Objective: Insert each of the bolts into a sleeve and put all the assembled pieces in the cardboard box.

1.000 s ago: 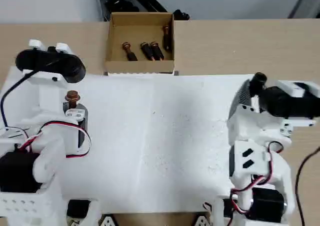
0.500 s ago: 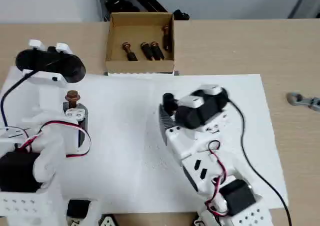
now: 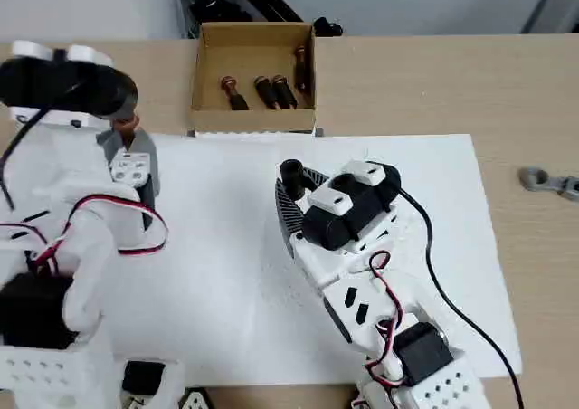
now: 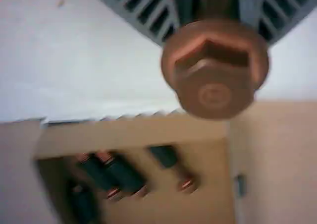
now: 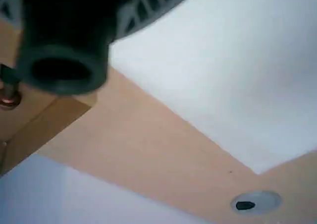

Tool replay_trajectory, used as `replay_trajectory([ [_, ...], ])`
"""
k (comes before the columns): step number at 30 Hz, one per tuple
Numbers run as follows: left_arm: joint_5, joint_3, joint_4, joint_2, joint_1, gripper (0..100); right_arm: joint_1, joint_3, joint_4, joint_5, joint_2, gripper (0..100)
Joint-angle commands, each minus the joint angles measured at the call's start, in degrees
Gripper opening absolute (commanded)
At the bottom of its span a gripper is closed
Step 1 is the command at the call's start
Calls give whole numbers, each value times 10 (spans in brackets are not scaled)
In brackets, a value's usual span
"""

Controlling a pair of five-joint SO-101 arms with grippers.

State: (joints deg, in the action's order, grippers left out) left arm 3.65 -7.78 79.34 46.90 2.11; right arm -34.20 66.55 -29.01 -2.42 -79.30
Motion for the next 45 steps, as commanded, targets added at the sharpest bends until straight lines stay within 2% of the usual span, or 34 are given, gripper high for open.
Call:
replay_trajectory([
  [1,15,2,-48,7,79,6,-5,-4,19,7,0,2],
  [6,20,-27,-138,7,178,6,-5,-4,39,4,-5,2],
  [11,84,-54,-256,7,193,6,-6,-3,113,4,0,2],
  [14,105,-62,-288,7,193,6,-6,27,137,4,-4,2],
  [21,116,-68,-294,5,235,6,-15,93,236,4,0,2],
  [30,122,-65,-288,-44,252,6,-29,112,241,4,-5,2],
  [41,138,-59,-228,-42,257,6,-29,112,241,4,-3,2],
  [45,111,-47,-203,-43,257,6,-23,112,240,4,-4,2],
])
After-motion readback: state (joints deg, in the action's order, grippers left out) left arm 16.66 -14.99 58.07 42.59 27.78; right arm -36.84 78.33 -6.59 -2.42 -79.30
